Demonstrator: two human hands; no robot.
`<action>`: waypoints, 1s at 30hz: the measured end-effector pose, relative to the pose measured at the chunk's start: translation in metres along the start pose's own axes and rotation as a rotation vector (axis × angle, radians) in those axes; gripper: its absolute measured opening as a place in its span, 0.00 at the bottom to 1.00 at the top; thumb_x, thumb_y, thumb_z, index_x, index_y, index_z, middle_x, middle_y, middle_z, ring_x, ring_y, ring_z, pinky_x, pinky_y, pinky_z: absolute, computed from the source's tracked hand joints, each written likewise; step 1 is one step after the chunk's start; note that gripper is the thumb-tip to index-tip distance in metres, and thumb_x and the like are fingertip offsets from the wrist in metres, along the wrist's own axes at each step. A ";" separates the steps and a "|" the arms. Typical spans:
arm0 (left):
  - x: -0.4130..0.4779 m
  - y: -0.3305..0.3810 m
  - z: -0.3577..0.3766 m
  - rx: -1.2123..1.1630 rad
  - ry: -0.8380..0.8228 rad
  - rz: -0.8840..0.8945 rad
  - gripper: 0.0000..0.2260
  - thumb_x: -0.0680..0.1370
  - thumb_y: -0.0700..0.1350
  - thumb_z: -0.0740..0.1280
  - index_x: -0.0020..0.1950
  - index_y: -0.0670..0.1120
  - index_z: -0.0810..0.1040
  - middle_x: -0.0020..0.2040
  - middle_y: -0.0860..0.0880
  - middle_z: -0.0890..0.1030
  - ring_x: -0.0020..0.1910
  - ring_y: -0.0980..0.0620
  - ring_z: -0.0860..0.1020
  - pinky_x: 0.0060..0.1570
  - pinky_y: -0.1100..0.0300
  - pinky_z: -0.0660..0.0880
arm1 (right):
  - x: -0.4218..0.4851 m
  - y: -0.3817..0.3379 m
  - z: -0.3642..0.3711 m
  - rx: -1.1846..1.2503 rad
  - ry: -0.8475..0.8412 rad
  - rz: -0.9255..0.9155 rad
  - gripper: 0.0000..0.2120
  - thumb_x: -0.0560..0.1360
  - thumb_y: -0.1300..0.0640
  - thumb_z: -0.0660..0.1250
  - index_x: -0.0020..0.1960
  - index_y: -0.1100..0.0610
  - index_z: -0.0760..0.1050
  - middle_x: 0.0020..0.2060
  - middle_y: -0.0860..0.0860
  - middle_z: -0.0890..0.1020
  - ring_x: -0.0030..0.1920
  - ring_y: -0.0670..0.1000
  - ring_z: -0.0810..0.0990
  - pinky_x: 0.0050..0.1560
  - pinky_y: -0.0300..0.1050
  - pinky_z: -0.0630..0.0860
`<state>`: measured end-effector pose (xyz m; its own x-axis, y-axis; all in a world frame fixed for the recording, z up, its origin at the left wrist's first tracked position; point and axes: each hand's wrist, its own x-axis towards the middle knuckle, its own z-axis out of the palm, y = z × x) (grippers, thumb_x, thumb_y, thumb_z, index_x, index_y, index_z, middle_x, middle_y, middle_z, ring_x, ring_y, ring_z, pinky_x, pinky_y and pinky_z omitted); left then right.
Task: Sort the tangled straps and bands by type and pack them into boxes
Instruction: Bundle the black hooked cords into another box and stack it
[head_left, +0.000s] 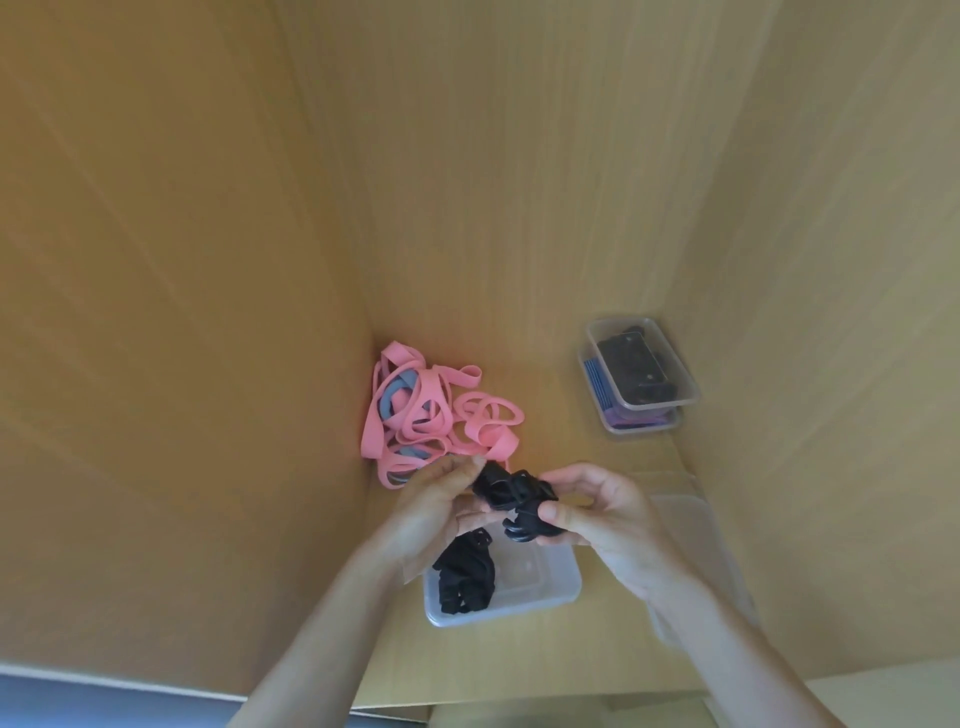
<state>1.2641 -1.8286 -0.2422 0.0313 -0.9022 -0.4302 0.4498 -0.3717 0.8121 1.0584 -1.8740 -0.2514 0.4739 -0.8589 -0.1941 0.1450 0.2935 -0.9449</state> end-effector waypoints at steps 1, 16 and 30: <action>0.000 0.000 -0.002 0.072 0.038 0.022 0.11 0.82 0.46 0.66 0.56 0.37 0.77 0.53 0.37 0.84 0.48 0.42 0.81 0.57 0.47 0.81 | -0.001 0.003 0.000 -0.023 0.025 -0.009 0.14 0.67 0.69 0.77 0.52 0.66 0.80 0.46 0.58 0.86 0.45 0.65 0.86 0.40 0.51 0.84; -0.015 -0.074 -0.034 1.160 0.134 0.444 0.25 0.72 0.47 0.66 0.68 0.60 0.73 0.74 0.65 0.60 0.77 0.66 0.48 0.73 0.68 0.47 | -0.008 0.065 0.005 -0.846 0.116 -0.031 0.15 0.66 0.52 0.80 0.49 0.41 0.79 0.40 0.39 0.83 0.39 0.44 0.82 0.43 0.43 0.79; -0.005 -0.089 -0.032 1.712 0.164 0.416 0.30 0.75 0.68 0.54 0.77 0.62 0.65 0.76 0.49 0.58 0.76 0.48 0.50 0.78 0.51 0.42 | 0.008 0.064 0.010 -1.572 0.086 -0.079 0.16 0.69 0.35 0.72 0.48 0.45 0.81 0.49 0.43 0.67 0.54 0.50 0.65 0.48 0.44 0.56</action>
<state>1.2526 -1.7843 -0.3249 0.0187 -0.9985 -0.0520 -0.9579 -0.0328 0.2851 1.0797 -1.8584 -0.3105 0.4524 -0.8867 -0.0948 -0.8710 -0.4166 -0.2604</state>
